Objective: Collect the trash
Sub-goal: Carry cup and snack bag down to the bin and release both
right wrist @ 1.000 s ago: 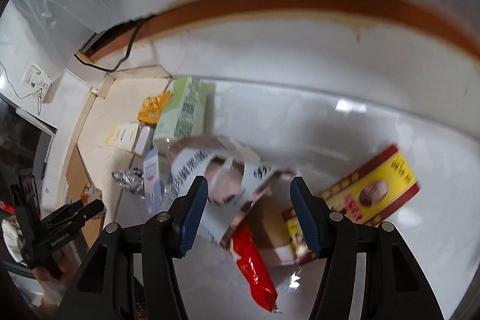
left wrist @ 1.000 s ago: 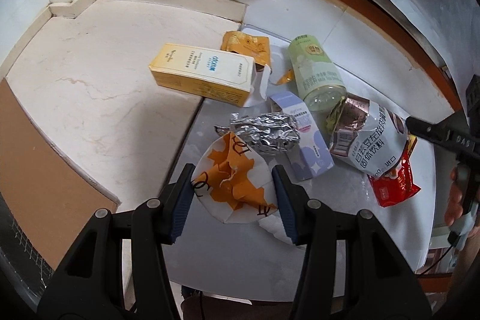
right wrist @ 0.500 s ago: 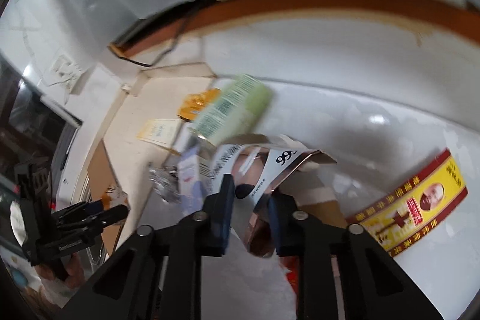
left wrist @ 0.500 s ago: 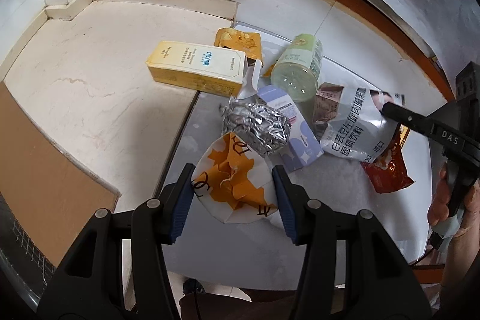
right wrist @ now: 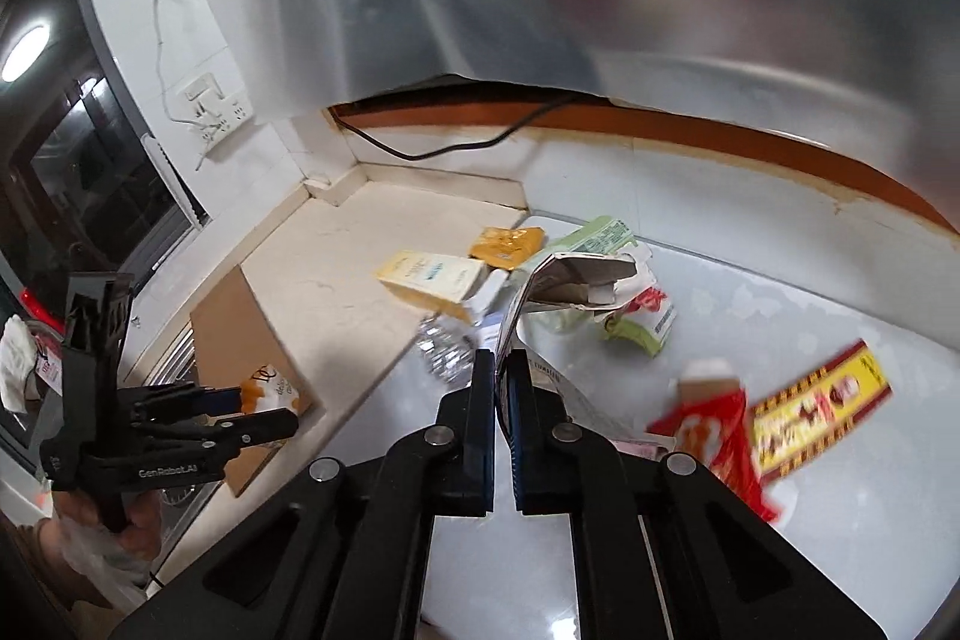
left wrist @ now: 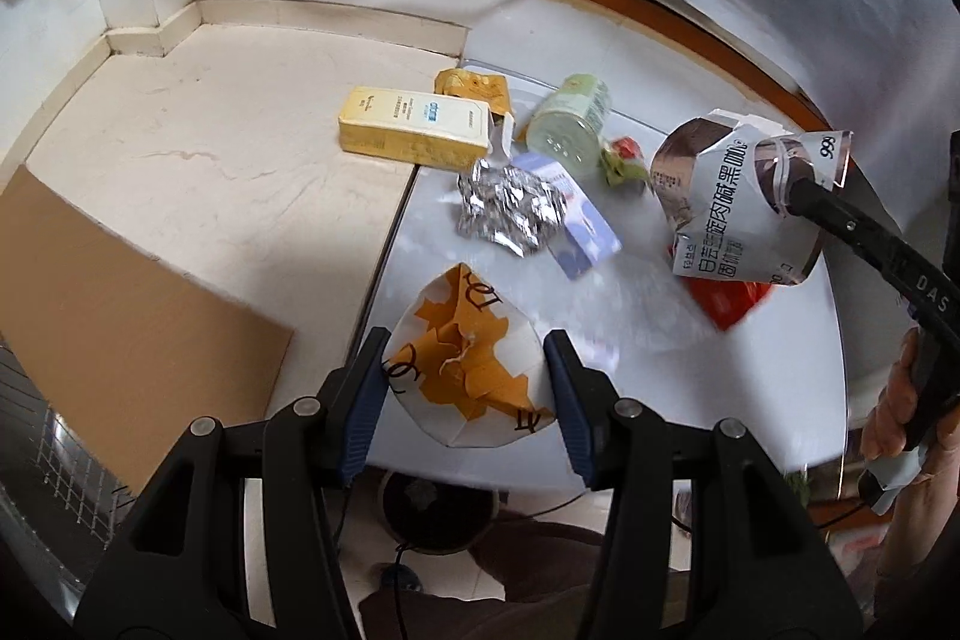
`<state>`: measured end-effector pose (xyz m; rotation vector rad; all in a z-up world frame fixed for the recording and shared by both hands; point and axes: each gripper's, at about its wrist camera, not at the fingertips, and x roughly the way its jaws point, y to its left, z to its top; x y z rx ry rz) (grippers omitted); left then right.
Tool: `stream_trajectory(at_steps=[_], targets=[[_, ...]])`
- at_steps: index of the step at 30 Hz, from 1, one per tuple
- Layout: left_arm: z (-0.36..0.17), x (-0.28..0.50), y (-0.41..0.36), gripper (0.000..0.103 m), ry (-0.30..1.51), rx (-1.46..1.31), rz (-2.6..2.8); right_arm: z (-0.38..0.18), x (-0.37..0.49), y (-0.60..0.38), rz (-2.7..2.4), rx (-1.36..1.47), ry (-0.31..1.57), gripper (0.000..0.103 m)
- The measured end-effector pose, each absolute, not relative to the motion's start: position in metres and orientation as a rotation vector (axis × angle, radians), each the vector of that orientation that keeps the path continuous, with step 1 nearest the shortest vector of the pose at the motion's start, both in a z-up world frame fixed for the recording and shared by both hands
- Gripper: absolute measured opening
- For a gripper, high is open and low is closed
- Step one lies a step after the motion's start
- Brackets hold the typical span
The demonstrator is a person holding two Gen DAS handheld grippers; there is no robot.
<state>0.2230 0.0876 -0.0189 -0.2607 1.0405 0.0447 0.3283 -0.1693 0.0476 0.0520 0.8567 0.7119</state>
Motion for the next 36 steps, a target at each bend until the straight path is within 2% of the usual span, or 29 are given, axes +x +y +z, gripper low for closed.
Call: stream_trajectory(at_steps=[5,10,17,22,28,36], targets=[[-0.015,0.172,0.092,0.048,1.033,-0.223,-0.009,0.056,0.241,-0.171,0.666,0.067,0.825,0.004],[-0.028,0.121,0.095,0.048,1.051,-0.213,-0.063,0.039,0.146,-0.168,0.625,0.071,0.858,0.004],[-0.081,0.065,0.089,0.048,1.174,-0.218,-0.127,-0.014,0.037,-0.156,0.573,0.078,0.977,0.004],[-0.126,0.047,0.071,0.048,1.245,-0.208,-0.138,-0.059,0.002,-0.157,0.532,0.099,1.069,0.004],[-0.214,0.045,0.043,0.048,1.316,-0.207,-0.131,-0.137,0.000,-0.167,0.462,0.136,1.191,0.004],[-0.372,0.058,0.009,0.048,1.434,-0.228,-0.122,-0.264,0.012,-0.176,0.444,0.159,1.313,0.004]])
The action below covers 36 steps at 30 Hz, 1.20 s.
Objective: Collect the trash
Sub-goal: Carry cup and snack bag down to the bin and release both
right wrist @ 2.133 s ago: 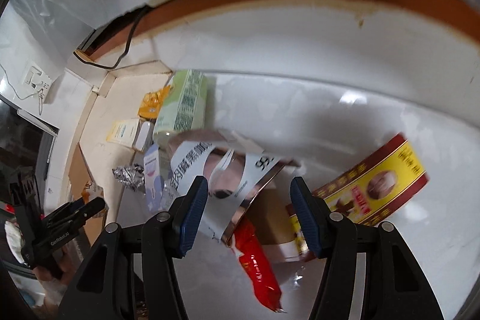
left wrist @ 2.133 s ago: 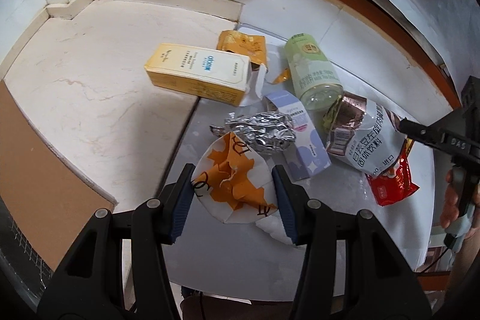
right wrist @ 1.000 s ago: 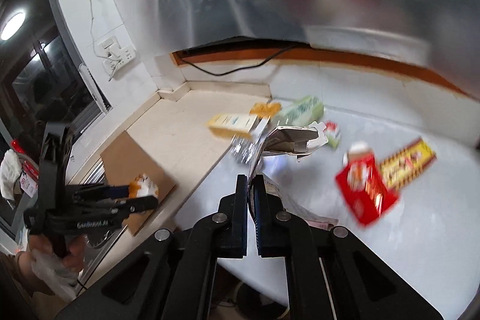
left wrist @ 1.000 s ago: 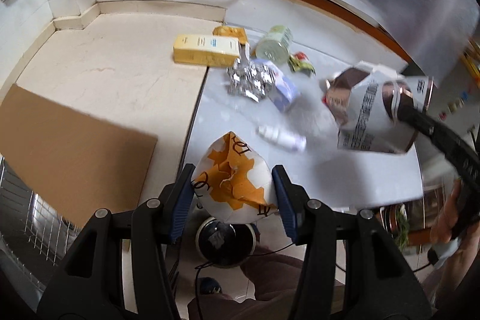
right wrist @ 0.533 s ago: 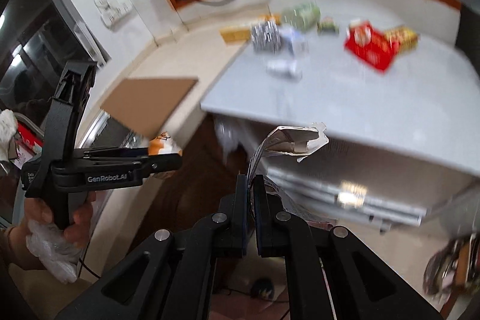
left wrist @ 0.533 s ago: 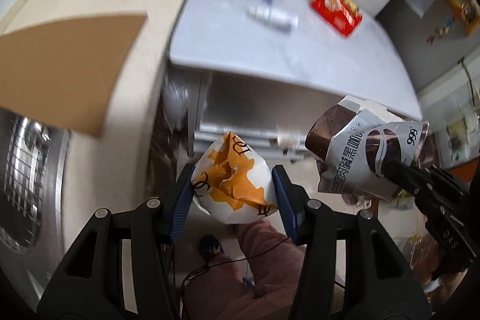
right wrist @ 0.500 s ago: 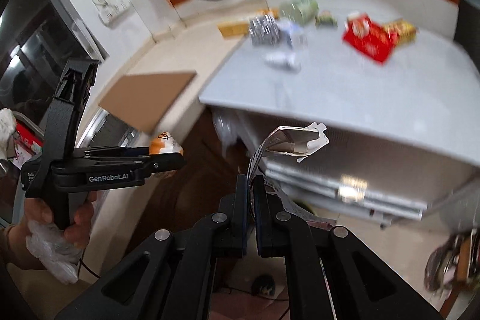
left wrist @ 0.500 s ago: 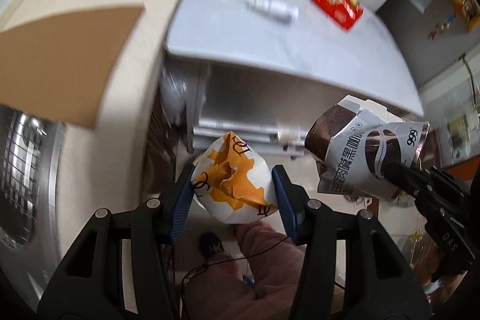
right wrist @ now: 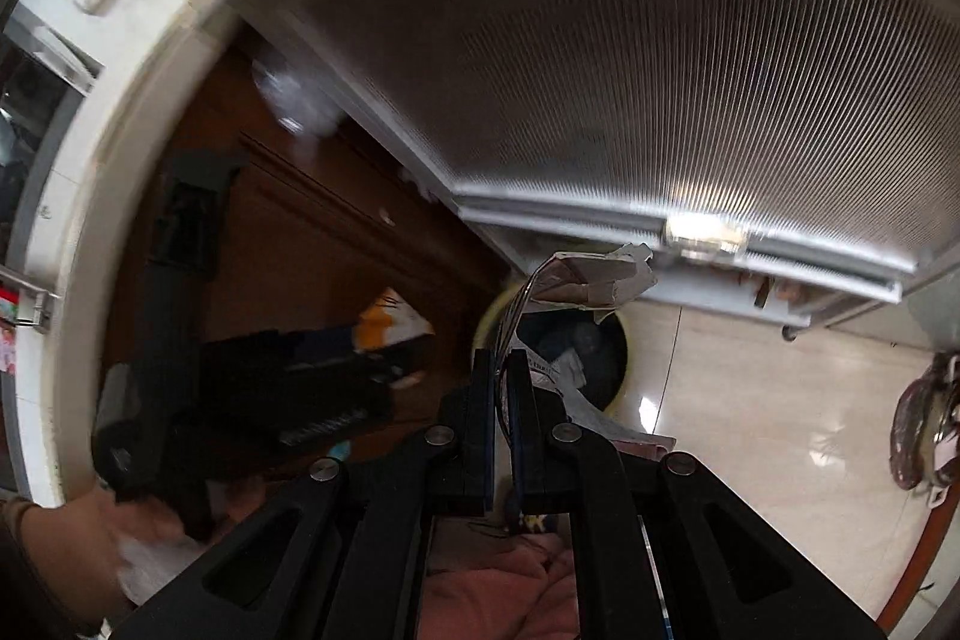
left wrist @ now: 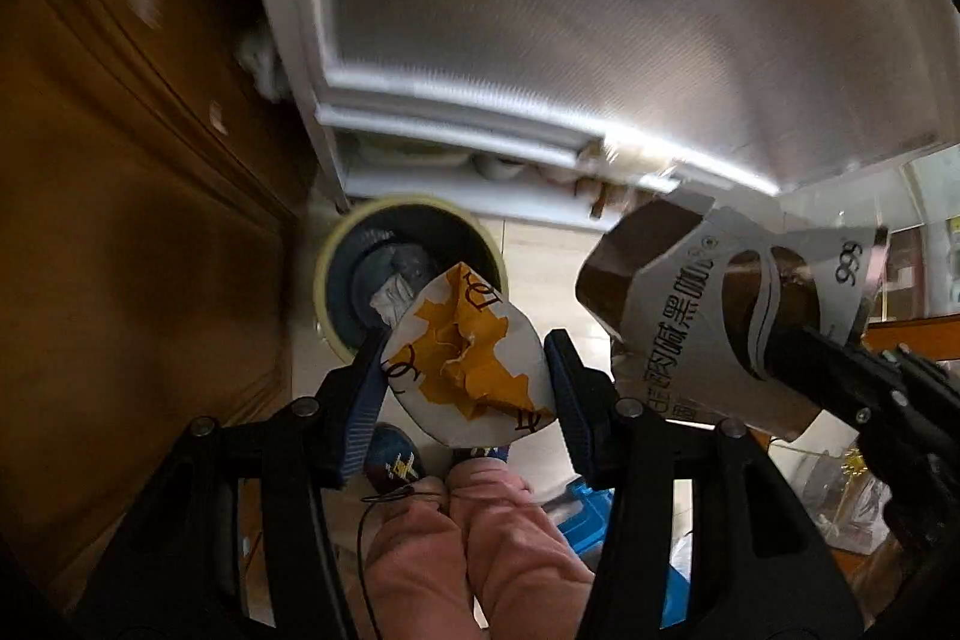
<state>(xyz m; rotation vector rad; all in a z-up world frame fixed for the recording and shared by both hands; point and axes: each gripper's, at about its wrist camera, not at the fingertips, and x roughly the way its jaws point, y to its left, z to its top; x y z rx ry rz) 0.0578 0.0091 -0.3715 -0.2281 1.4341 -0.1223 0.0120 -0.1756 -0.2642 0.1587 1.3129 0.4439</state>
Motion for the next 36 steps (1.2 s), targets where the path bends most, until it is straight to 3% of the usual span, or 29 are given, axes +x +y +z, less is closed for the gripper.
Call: stream_trajectory(at_steps=[5,8,17,36], targets=[[-0.431,0.059,-0.003,0.051,1.493,-0.202,-0.094,-0.331,0.021,-0.172,0.449,0.110,1.355,0.004],[-0.454,0.053,-0.004,0.081,1.494,-0.184,-0.071,-0.363,0.023,-0.171,0.461,0.107,1.384,0.004],[-0.498,0.024,0.024,0.082,1.527,-0.230,0.093,-0.420,0.022,-0.149,0.508,-0.013,1.399,0.004],[-0.524,-0.009,0.070,0.082,1.491,-0.260,0.246,-0.557,0.052,-0.064,0.407,-0.392,1.427,0.005]])
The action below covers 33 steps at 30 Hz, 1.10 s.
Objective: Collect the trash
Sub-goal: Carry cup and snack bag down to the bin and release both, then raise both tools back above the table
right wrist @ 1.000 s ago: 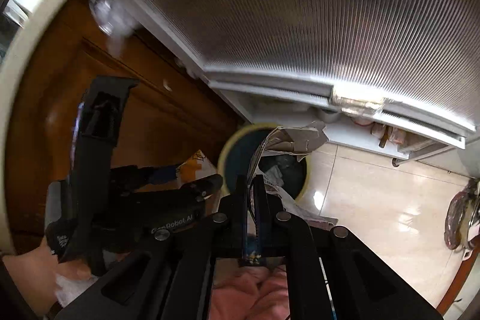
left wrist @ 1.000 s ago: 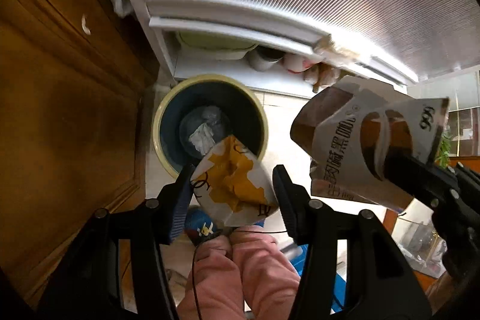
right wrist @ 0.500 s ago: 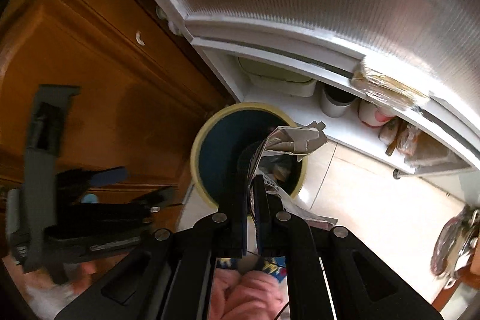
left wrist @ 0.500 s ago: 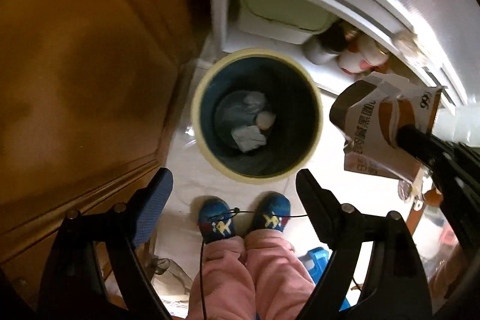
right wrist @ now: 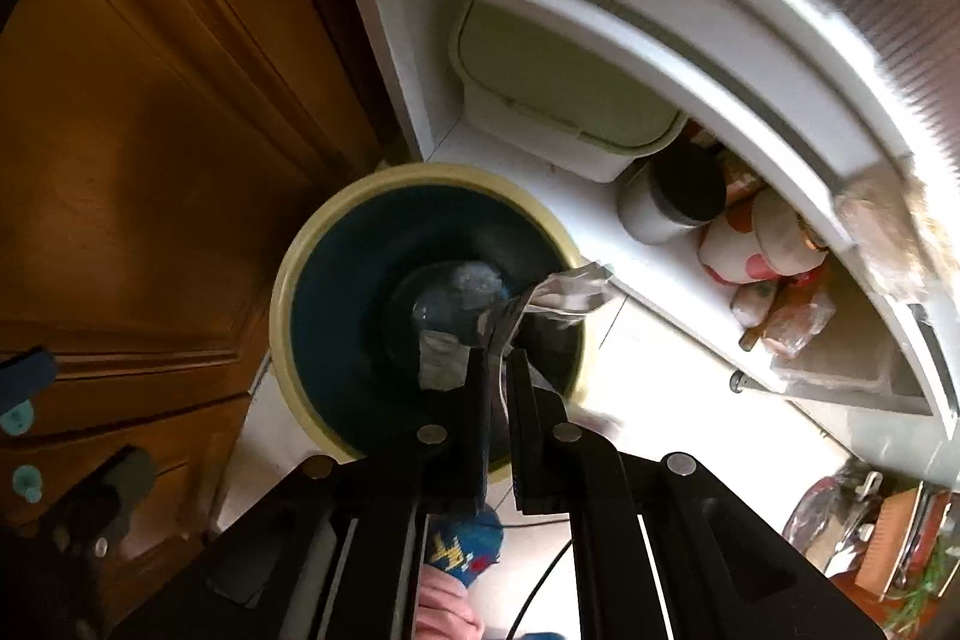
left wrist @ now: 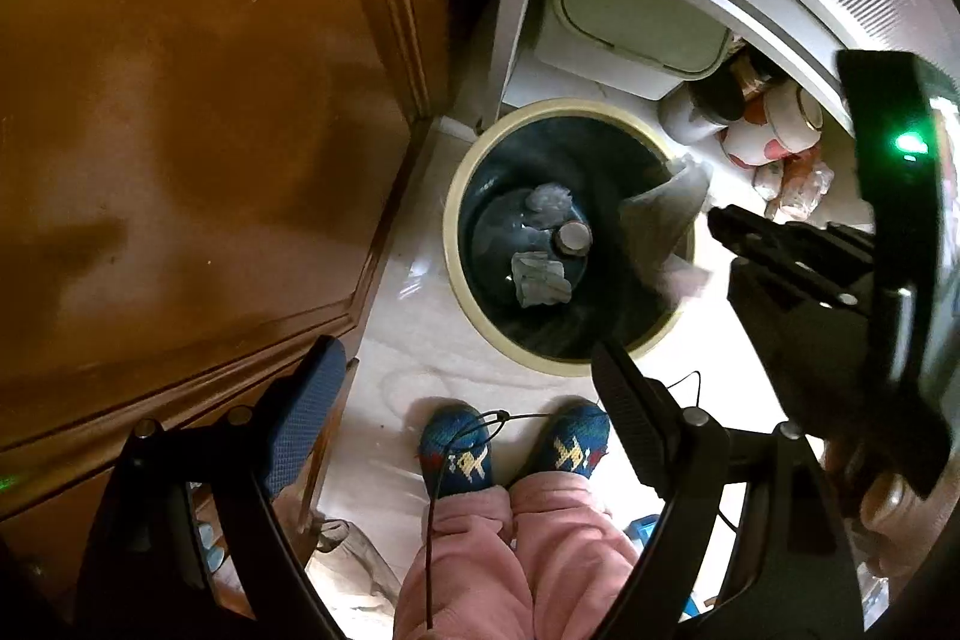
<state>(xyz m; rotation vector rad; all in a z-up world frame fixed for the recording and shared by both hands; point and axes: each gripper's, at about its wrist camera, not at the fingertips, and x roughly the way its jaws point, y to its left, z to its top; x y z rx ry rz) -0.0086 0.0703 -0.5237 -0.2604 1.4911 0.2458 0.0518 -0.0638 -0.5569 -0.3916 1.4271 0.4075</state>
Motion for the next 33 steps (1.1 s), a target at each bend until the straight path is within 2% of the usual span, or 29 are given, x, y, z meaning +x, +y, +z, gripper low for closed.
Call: stream_trajectory(at_steps=[3,8,17,22,33], targets=[[-0.525,-0.007,0.070,0.082,1.487,-0.266,0.246,-0.563,0.051,-0.059,0.415,-0.392,1.448,0.010],[-0.517,-0.002,0.066,0.082,1.474,-0.257,0.232,-0.559,0.047,-0.071,0.399,-0.346,1.491,0.011],[-0.463,0.005,0.052,0.082,1.447,-0.210,0.188,-0.500,0.036,-0.121,0.363,-0.198,1.550,0.011],[-0.404,0.011,0.045,0.082,1.418,-0.173,0.165,-0.424,0.031,-0.136,0.371,-0.126,1.503,0.011],[-0.205,0.017,0.031,0.082,1.247,-0.132,0.046,-0.221,0.019,-0.156,0.384,0.007,1.306,0.011]])
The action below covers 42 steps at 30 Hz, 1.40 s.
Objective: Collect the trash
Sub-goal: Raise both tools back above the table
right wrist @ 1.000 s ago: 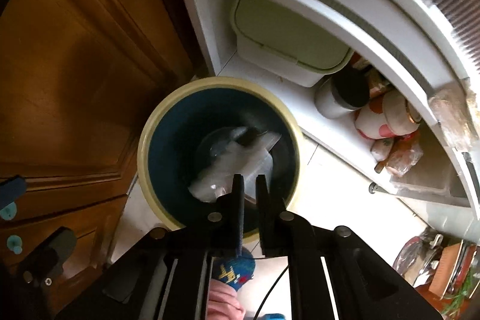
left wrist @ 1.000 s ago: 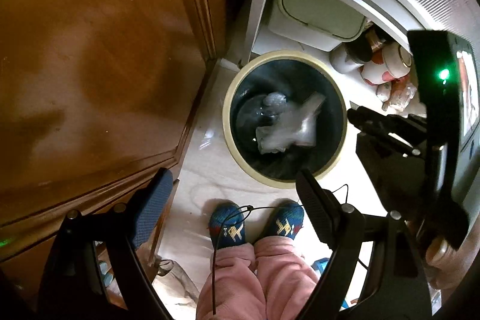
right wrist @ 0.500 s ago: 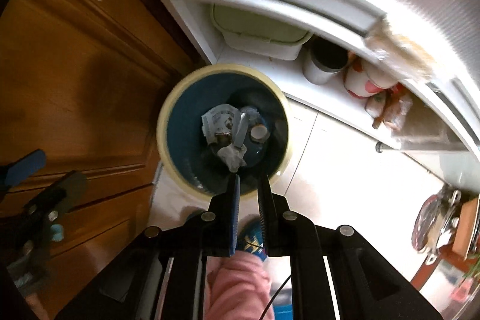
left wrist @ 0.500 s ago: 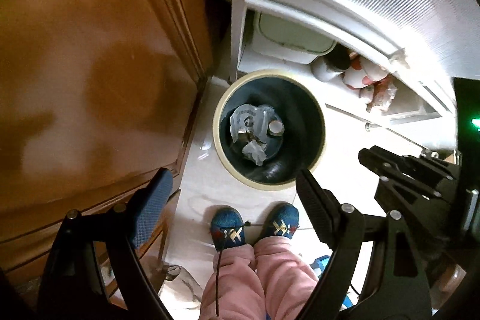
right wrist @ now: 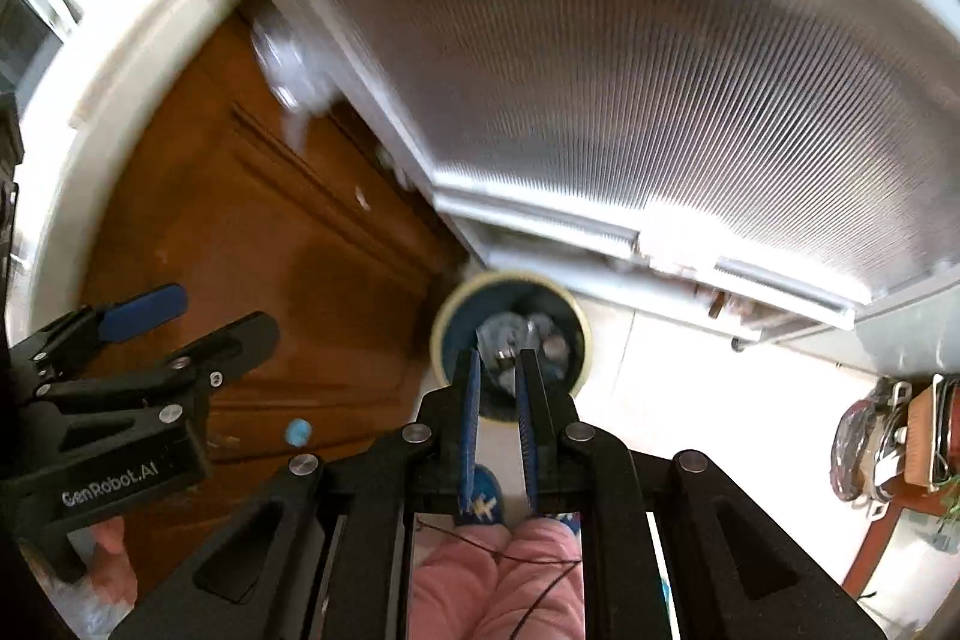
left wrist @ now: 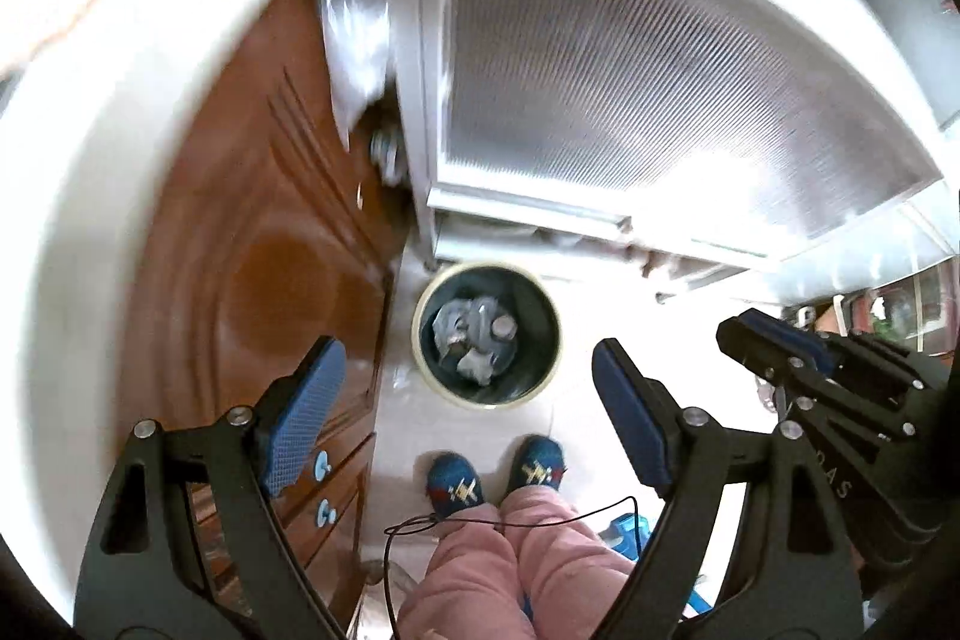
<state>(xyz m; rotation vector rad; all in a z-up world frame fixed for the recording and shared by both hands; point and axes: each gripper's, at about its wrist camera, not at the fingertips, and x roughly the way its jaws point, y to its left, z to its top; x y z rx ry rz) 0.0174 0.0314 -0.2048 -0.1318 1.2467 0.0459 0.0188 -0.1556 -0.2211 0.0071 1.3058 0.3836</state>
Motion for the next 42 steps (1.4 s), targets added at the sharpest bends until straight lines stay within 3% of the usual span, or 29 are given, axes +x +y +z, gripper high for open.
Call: stream_trajectory(at_steps=[10,19,23,27,42], targets=[[-0.061,0.014,0.025,0.082,1.073,-0.084,-0.050,-0.079,-0.001,-0.165,0.362,0.066,1.124,0.011],[0.020,0.017,0.035,0.082,0.928,-0.092,-0.101,0.013,-0.007,-0.164,0.323,0.064,0.949,0.015],[0.040,0.028,0.036,0.082,0.886,-0.101,-0.097,0.045,0.005,-0.171,0.313,0.058,0.886,0.023],[0.048,0.046,0.036,0.082,0.887,-0.111,-0.073,0.063,0.024,-0.181,0.302,0.048,0.830,0.033],[0.003,0.181,0.008,0.082,0.996,-0.242,0.106,0.032,0.182,-0.218,0.414,-0.076,0.869,0.034]])
